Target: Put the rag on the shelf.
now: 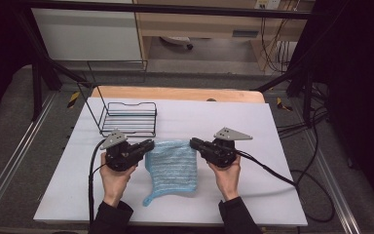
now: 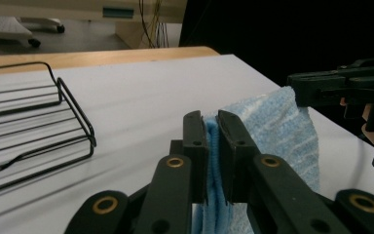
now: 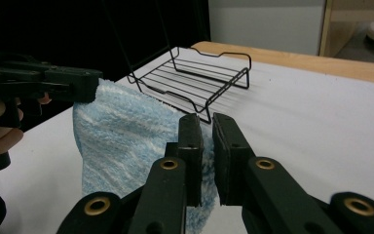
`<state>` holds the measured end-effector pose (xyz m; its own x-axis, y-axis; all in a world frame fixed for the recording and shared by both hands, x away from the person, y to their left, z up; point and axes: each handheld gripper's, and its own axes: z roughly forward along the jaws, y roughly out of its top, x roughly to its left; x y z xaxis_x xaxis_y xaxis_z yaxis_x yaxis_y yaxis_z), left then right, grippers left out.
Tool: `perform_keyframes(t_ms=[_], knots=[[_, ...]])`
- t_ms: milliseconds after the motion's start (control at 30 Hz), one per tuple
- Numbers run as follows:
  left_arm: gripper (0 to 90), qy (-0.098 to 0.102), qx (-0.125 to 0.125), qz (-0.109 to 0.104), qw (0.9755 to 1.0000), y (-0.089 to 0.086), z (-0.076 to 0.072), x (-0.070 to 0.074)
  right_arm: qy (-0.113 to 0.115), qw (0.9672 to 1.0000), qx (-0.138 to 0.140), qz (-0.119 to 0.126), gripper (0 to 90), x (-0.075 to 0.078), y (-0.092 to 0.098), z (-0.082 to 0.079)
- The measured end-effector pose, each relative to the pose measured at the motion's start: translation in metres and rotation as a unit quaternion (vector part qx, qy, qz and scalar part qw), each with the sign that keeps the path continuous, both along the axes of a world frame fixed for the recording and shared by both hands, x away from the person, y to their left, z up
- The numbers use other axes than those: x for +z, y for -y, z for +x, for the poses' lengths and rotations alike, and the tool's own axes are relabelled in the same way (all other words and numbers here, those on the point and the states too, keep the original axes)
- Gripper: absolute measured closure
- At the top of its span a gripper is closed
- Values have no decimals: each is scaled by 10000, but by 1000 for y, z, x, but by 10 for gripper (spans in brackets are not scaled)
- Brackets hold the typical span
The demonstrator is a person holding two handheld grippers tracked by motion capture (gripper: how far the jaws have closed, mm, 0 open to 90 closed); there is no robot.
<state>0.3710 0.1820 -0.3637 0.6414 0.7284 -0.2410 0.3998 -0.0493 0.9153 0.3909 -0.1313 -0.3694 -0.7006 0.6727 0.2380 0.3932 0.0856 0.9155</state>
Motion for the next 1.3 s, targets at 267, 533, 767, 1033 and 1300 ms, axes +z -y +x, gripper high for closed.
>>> perform_keyframes(t_ms=[267, 533, 767, 1033, 1300], knots=[[824, 312, 75, -106, 9994, -1, -7, 14, 401, 9992, -31, 28, 834, 19, -2, -8], [825, 519, 154, -211, 9983, -2, -9, 27, 637, 9979, -79, 105, 835, 32, -3, -12], [824, 695, 245, -304, 9968, -5, -9, 36, 822, 9964, -108, 179, 836, 43, -6, -13], [824, 911, 340, -421, 9944, -10, -8, 48, 1068, 9938, -176, 241, 836, 57, -14, -13], [824, 1075, 445, -553, 9917, -18, -6, 59, 1252, 9916, -197, 271, 837, 70, -23, -12]])
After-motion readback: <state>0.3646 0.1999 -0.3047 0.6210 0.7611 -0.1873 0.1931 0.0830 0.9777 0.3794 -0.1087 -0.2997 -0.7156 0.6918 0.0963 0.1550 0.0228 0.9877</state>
